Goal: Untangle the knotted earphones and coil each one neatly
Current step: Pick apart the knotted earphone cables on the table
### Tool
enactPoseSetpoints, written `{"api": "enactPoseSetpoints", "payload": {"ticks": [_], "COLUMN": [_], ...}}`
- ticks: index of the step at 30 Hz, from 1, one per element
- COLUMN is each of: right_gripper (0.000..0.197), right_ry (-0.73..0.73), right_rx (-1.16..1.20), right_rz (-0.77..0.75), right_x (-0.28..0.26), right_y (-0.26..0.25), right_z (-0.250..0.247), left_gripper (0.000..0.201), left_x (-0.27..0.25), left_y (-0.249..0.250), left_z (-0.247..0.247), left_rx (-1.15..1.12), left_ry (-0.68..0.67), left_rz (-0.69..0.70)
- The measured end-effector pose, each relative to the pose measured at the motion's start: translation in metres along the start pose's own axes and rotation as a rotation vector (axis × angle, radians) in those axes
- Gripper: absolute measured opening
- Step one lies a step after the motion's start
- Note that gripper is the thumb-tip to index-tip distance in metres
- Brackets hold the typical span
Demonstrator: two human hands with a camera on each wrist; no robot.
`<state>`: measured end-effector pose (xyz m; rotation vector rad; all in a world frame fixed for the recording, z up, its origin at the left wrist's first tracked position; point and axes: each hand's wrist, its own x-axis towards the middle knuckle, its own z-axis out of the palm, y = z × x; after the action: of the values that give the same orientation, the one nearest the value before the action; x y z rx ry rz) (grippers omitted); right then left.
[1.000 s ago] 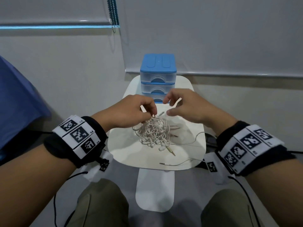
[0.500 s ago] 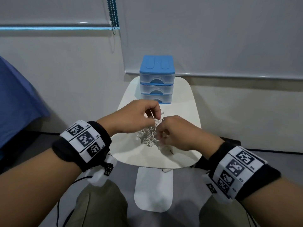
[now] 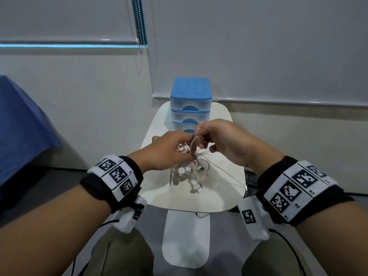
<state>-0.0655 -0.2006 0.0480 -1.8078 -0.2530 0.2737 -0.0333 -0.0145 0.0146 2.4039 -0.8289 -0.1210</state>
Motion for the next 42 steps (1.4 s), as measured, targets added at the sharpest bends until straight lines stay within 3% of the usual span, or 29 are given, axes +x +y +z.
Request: {"api": "enactPoseSetpoints", "payload": {"ticks": [3,5,8,10,16,20,23,26,28,30,33,36,37,39,40,42], "right_gripper": [0.028,0.021,0.021,0.021,0.024,0.023,0.033,0.058,0.057,0.054,0.045,0.039,0.039,0.040,0.041,0.048], "right_ry": [-0.085,-0.151,-0.157,-0.133,-0.056,-0.111,-0.084,-0.141,-0.168,-0.134,-0.083,-0.039,-0.055,-0.060,-0.010,0.167], "right_rx": [-0.463,-0.535,-0.313,-0.166,-0.171,0.095,0.228,-0.221,-0.465,-0.530,-0.341,-0.028,0.123,0.477,0.583,0.493], "right_rz": [0.035,0.018,-0.030,-0.034,-0.080,-0.146,-0.079,0.064,0.116,0.057,-0.113,-0.261,-0.295,-0.295,-0.265,-0.190], "right_x": [-0.002,-0.004,-0.011,-0.014,-0.006,-0.008,-0.009,-0.012,-0.010,-0.006,-0.003,-0.005,-0.005,-0.008,-0.008,-0.006], "right_y": [-0.004,-0.006,-0.010,-0.009,-0.002,0.003,0.002,-0.006,-0.010,-0.009,-0.007,-0.009,-0.012,-0.021,-0.026,-0.030], "right_z": [-0.001,-0.002,-0.007,-0.012,-0.022,-0.023,-0.023,-0.018,-0.011,-0.007,-0.004,-0.007,-0.010,-0.017,-0.020,-0.024], "left_gripper": [0.016,0.014,0.018,0.008,0.011,0.012,0.009,0.009,0.009,0.020,0.017,0.033,0.026,0.009,0.011,0.016], "left_x": [0.003,0.004,0.003,0.002,0.002,0.002,0.003,0.005,0.007,0.009,0.010,0.009,0.009,0.009,0.009,0.009], "left_y": [-0.001,-0.004,-0.006,-0.006,-0.021,-0.029,-0.029,-0.029,-0.030,-0.028,-0.022,-0.020,-0.021,-0.023,-0.025,-0.025], "left_z": [0.003,0.006,0.005,0.003,-0.003,-0.003,-0.004,-0.003,-0.003,-0.002,-0.001,-0.002,-0.002,-0.003,-0.004,-0.004], "left_rx": [0.112,0.188,0.162,0.123,0.098,0.044,0.047,0.101,0.144,0.180,0.123,0.092,0.094,0.094,0.096,0.106], "left_ry": [-0.014,-0.014,-0.016,-0.002,0.004,0.029,0.047,0.065,0.068,0.066,0.078,0.071,0.063,0.049,0.047,0.038], "left_rz": [0.002,0.009,0.023,0.042,0.079,0.095,0.107,0.121,0.099,0.077,0.076,0.053,0.038,0.013,0.007,-0.001]}}
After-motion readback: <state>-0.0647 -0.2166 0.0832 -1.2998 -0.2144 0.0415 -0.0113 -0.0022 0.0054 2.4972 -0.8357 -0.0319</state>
